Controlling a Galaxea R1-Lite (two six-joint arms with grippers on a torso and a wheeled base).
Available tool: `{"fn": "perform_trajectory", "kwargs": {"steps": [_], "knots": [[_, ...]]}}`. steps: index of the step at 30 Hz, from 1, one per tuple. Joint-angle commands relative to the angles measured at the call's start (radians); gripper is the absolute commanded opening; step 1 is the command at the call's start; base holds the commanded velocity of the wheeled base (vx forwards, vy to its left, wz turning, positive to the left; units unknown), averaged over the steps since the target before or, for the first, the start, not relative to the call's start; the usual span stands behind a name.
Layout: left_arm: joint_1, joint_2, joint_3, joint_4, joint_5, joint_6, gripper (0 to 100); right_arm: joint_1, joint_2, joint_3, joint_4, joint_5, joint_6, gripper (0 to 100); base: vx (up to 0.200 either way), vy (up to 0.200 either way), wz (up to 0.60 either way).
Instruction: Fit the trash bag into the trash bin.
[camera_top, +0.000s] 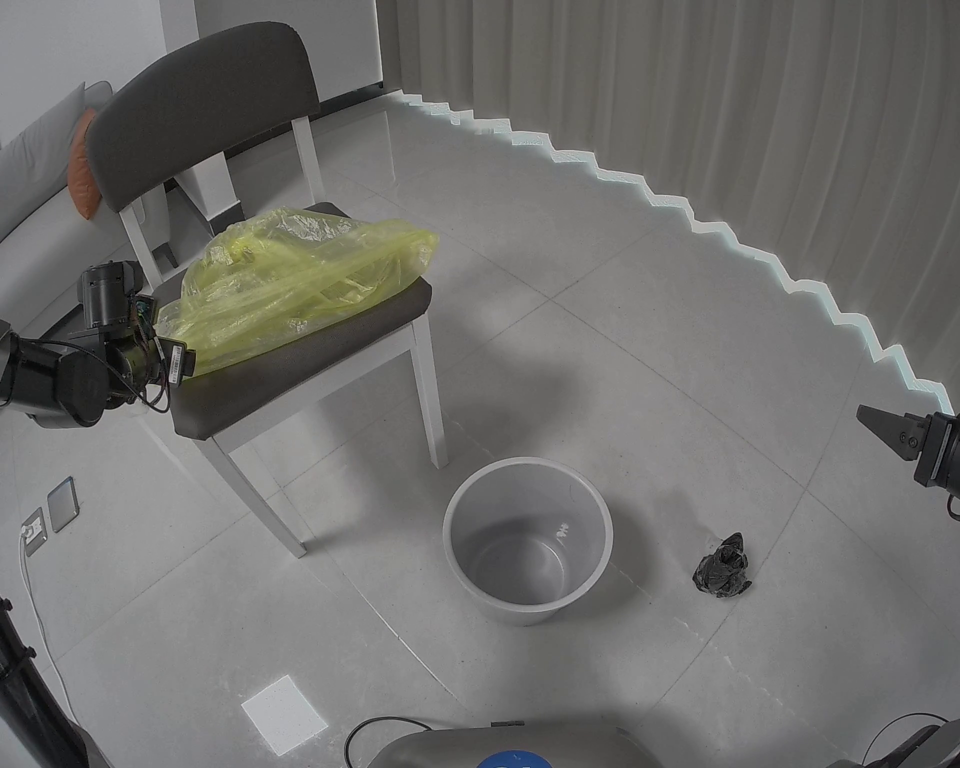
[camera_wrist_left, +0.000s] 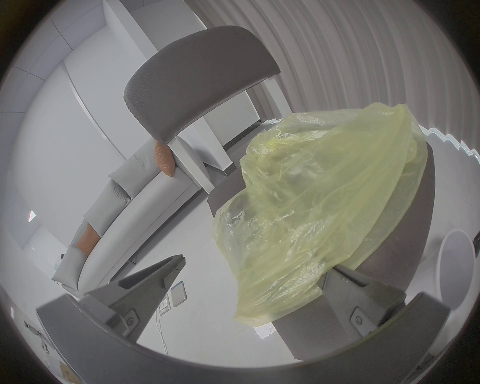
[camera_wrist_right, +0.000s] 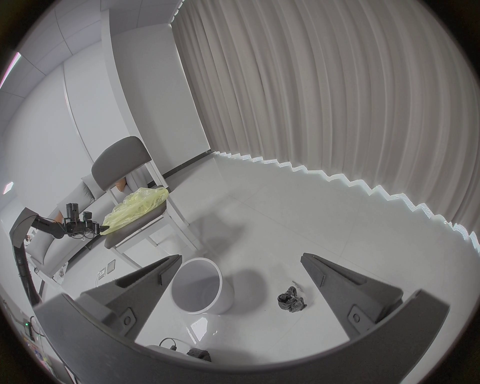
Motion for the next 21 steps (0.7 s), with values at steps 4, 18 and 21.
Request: {"fn": "perform_trajectory", "kwargs": {"steps": [4, 18, 21], "knots": [[0.005, 0.008, -0.019, -0.001, 0.000, -0.001, 100, -0.014, -0.002, 0.005, 0.000, 0.044, 0.000, 100, 0.000, 0.000, 0.00], [0.006, 0.013, -0.026, -0.001, -0.008, -0.001, 0, -0.022, -0.002, 0.008, -0.017, 0.052, 0.000, 100, 0.000, 0.000, 0.00], [0.006, 0.007, -0.036, -0.003, -0.026, -0.004, 0, -0.022, -0.003, 0.008, -0.017, 0.052, 0.000, 100, 0.000, 0.000, 0.00]]}}
